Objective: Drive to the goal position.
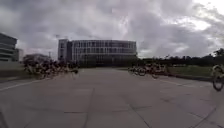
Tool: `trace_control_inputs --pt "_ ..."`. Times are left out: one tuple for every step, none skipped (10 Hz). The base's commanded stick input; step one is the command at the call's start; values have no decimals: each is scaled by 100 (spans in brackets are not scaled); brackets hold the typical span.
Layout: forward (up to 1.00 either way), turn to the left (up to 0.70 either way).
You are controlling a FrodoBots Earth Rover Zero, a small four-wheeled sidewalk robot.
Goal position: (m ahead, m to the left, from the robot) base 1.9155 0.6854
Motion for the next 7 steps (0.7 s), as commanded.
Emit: trace_control_inputs --pt "70 0" --pt "70 0" --pt "70 0" --pt "70 0" --pt "70 4" --pt "70 10" --pt "70 17"
